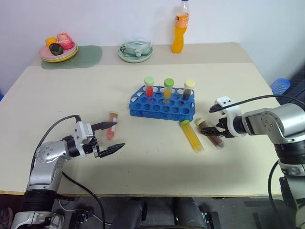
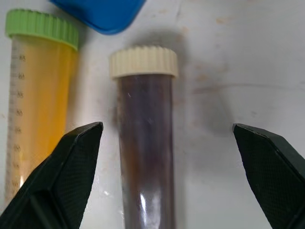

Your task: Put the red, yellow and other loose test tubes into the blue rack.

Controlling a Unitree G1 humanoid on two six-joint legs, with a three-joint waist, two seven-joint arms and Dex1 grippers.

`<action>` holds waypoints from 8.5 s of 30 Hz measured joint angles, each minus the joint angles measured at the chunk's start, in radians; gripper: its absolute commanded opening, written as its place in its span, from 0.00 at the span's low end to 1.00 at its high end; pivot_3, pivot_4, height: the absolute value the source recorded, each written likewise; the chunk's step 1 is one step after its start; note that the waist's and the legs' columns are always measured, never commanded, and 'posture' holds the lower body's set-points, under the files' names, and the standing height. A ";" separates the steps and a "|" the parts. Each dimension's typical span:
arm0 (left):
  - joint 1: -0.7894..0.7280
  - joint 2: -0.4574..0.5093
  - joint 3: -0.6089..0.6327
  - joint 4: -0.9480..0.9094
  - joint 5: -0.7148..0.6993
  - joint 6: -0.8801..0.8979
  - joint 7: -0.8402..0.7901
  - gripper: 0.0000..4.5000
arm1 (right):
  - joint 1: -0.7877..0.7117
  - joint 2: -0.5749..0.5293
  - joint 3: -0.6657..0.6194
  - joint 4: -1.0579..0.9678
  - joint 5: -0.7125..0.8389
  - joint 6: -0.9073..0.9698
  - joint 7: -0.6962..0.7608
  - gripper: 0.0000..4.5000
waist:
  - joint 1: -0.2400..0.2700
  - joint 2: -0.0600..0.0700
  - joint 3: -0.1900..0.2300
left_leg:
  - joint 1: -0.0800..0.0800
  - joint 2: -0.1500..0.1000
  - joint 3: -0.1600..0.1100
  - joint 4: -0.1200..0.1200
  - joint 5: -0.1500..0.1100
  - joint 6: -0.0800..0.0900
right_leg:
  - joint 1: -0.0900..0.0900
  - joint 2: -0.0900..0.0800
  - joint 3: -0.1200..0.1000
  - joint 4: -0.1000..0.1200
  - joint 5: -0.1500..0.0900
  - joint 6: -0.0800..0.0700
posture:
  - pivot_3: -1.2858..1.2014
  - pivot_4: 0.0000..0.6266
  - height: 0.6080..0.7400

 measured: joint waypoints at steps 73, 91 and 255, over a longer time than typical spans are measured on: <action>-0.052 -0.078 -0.024 -0.059 -0.003 0.063 0.128 1.00 | 0.306 0.691 -0.212 0.511 -0.341 -2.021 0.062 0.37 | -0.030 0.000 0.001 | 0.002 0.000 0.002 -0.001 0.000 -0.001 | -0.002 0.002 -0.001 0.004 0.000 0.000 | 0.52 0.24 1.00; -0.041 -0.078 -0.025 -0.104 -0.003 0.093 0.133 1.00 | 0.300 0.702 -0.232 0.541 -0.315 -2.063 0.074 0.88 | -0.028 0.000 0.000 | 0.003 0.000 0.002 0.000 0.000 -0.001 | -0.001 0.002 -0.001 0.004 0.000 0.000 | 0.52 0.24 1.00; -0.074 -0.185 0.062 -0.078 -0.113 0.143 0.243 1.00 | 0.212 0.814 -0.062 0.659 -0.528 -2.119 -0.154 0.99 | -0.035 0.001 0.001 | 0.003 0.001 0.002 0.000 0.001 -0.001 | -0.001 0.004 -0.001 0.004 0.002 -0.002 | 0.52 0.24 1.00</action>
